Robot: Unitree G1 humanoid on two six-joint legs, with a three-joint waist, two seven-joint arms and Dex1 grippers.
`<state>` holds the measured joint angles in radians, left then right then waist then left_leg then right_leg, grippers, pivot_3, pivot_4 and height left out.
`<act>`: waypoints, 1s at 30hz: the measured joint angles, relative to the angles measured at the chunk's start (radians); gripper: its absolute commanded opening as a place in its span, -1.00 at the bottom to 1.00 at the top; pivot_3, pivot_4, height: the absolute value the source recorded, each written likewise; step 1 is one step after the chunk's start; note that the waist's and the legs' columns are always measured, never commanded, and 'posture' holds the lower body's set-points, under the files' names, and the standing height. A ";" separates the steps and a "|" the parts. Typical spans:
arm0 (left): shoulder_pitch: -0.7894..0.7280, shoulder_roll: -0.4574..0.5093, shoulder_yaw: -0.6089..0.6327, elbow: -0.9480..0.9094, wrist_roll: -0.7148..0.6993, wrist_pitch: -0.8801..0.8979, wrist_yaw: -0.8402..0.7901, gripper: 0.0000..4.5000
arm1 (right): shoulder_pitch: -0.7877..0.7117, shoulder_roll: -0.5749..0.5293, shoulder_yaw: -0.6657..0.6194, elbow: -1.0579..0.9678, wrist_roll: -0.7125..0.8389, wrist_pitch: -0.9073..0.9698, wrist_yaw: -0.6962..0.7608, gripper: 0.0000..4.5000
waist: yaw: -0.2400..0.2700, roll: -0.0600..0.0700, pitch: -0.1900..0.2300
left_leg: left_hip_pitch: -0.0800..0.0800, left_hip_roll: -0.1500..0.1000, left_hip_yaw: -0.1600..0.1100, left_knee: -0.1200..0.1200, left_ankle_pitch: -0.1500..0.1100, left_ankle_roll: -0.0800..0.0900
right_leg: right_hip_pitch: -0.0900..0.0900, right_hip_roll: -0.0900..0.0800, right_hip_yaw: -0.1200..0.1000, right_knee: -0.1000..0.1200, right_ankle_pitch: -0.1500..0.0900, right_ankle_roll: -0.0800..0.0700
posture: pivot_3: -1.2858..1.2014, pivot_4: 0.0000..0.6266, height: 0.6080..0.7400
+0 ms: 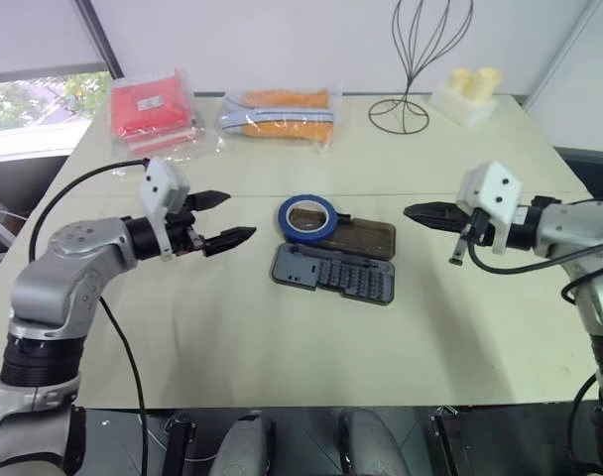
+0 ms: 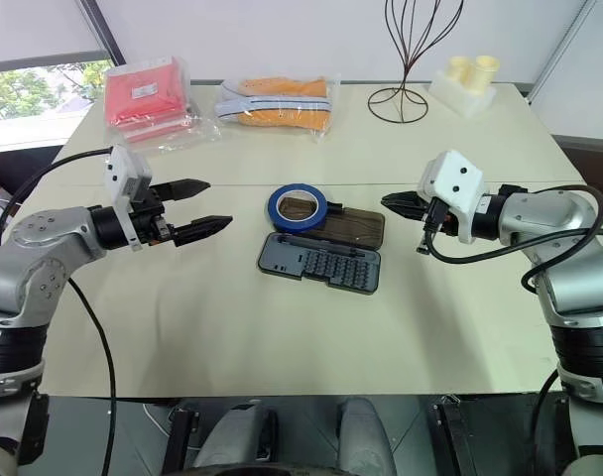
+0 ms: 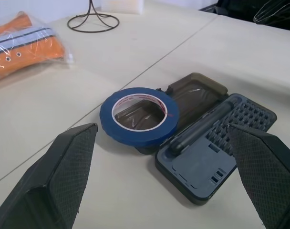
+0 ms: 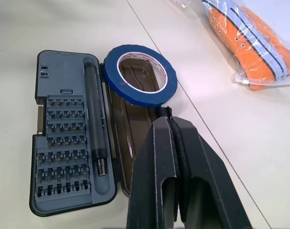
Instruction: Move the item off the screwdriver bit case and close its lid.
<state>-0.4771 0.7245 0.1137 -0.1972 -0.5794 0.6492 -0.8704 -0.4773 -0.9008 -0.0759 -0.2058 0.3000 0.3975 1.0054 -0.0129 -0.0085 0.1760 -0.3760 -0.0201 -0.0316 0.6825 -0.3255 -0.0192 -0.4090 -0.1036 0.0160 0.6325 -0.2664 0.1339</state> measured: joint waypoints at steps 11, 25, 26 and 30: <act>-0.002 -0.010 -0.001 0.006 0.000 0.000 0.010 1.00 | 0.000 0.005 0.000 -0.007 0.000 0.000 -0.011 -0.97 | 0.000 0.000 0.000 | 0.000 0.000 0.000 0.000 0.000 0.000 | 0.000 0.000 0.000 0.000 0.000 0.000 | 0.03 -0.52 1.00; -0.014 -0.121 -0.022 0.088 0.058 -0.055 0.098 1.00 | 0.018 0.068 0.000 -0.009 -0.004 0.001 -0.081 -0.97 | 0.001 0.000 0.000 | 0.000 0.000 0.000 0.000 0.001 -0.001 | 0.000 0.000 0.000 0.000 0.000 0.000 | 0.03 -0.52 1.00; -0.017 -0.132 -0.027 0.104 0.071 -0.065 0.106 1.00 | 0.025 0.077 0.000 -0.010 -0.005 0.003 -0.092 -0.97 | 0.001 0.000 0.000 | 0.000 0.000 0.000 0.000 0.001 -0.002 | 0.000 0.000 0.000 0.000 0.000 0.000 | 0.03 -0.52 1.00; -0.040 -0.173 -0.063 0.156 0.119 -0.114 0.115 1.00 | 0.051 0.103 0.001 -0.034 -0.006 0.017 -0.139 -0.97 | 0.002 0.000 0.000 | 0.000 0.000 0.000 0.000 0.003 -0.004 | 0.000 0.000 0.000 0.000 0.000 0.000 | 0.03 -0.52 1.00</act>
<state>-0.5176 0.5519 0.0508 -0.0412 -0.4602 0.5353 -0.7555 -0.4262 -0.7973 -0.0750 -0.2397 0.2945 0.4142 0.8661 -0.0110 -0.0088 0.1760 -0.3764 -0.0205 -0.0313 0.6827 -0.3229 -0.0236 -0.4090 -0.1037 0.0160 0.6325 -0.2664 0.1339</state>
